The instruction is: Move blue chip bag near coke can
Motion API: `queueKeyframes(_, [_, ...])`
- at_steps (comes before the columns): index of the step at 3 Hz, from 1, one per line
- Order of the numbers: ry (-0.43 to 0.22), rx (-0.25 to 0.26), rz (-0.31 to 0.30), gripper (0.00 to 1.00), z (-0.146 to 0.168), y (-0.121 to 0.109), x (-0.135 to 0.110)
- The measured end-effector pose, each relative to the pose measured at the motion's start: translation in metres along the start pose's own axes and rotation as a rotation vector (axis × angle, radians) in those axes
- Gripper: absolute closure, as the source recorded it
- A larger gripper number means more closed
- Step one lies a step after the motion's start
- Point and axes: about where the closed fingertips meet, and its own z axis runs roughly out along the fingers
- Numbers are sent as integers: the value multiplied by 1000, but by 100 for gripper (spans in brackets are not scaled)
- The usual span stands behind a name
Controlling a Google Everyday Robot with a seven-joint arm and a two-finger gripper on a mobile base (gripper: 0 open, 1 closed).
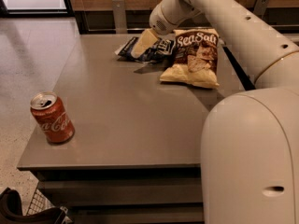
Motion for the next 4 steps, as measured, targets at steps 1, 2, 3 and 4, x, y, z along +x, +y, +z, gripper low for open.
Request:
queueKeyframes(1, [-41,-31,56,0,21,-6,7])
queueKeyframes(2, [-77,-49,123,0,37,-15,21])
queueKeyframes(3, [-97,-82,172,21,52,-15,34])
queueKeyframes(4, [-94,-87,169,52,56,-12,33])
